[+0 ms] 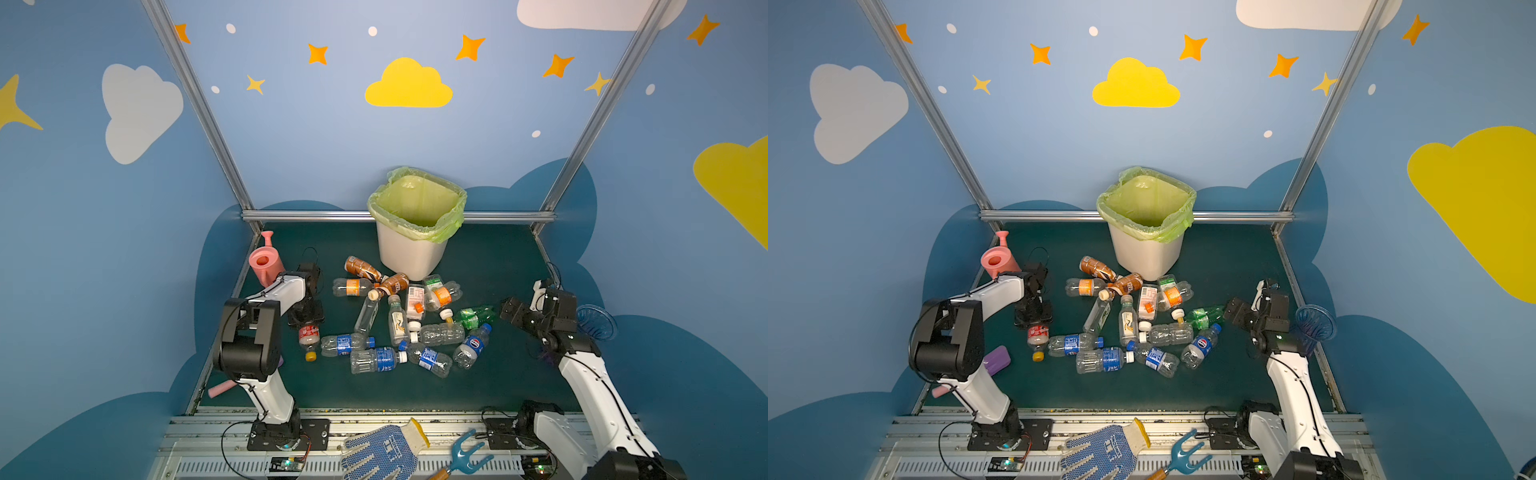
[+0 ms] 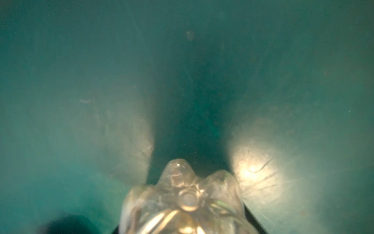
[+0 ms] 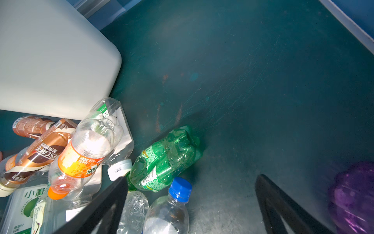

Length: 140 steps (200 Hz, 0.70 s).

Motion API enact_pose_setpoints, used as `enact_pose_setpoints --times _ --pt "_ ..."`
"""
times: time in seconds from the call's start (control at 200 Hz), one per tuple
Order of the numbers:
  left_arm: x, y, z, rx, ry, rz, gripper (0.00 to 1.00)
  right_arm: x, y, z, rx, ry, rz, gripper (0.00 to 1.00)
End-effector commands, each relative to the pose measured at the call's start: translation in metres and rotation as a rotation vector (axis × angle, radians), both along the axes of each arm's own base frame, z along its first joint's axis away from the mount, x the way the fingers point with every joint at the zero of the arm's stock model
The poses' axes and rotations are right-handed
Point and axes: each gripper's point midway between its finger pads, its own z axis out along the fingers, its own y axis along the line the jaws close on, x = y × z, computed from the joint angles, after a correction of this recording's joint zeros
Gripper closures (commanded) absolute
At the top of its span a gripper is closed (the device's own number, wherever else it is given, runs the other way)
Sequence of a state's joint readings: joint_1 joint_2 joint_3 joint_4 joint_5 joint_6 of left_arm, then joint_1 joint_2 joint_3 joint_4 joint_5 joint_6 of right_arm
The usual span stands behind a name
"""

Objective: Throw the plastic bottles in the bin

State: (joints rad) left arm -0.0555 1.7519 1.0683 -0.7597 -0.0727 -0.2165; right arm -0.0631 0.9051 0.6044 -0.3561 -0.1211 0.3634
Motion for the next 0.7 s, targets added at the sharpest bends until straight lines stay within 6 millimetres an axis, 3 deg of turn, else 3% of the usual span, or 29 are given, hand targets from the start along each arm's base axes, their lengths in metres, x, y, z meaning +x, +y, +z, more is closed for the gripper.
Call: enact_pose_setpoints --times 0.0,0.125,0.195,0.265,0.35,0.466,0.591,0.616,0.696 --pt "0.008 -0.008 0.010 -0.043 -0.046 0.004 0.53 -0.003 0.001 0.000 0.014 -0.006 0.002 0.02" --pt "0.024 -0.017 0.038 -0.108 -0.161 0.032 0.56 -0.002 0.000 0.003 0.013 -0.012 0.000 0.02" --pt "0.037 -0.020 0.068 -0.148 -0.257 0.043 0.56 -0.001 0.000 0.004 0.015 -0.015 0.001 0.02" --pt "0.055 -0.022 0.112 -0.181 -0.380 0.050 0.57 0.000 0.001 0.007 0.016 -0.021 0.003 0.02" --pt "0.080 -0.018 0.189 -0.218 -0.588 0.088 0.57 0.003 0.001 0.012 0.020 -0.033 0.007 0.02" --pt "0.109 -0.015 0.336 -0.277 -1.037 0.077 0.56 0.007 0.003 0.024 0.020 -0.057 0.018 0.02" --pt "0.100 -0.013 0.477 -0.339 -1.435 0.077 0.56 0.006 0.002 0.033 0.013 -0.078 0.019 0.02" --pt "0.097 -0.016 0.499 -0.362 -1.493 0.063 0.56 0.009 0.002 0.044 0.010 -0.105 0.019 0.02" --pt "0.088 -0.032 0.557 -0.454 -1.670 0.007 0.55 0.008 0.001 0.053 0.002 -0.124 0.021 0.02"
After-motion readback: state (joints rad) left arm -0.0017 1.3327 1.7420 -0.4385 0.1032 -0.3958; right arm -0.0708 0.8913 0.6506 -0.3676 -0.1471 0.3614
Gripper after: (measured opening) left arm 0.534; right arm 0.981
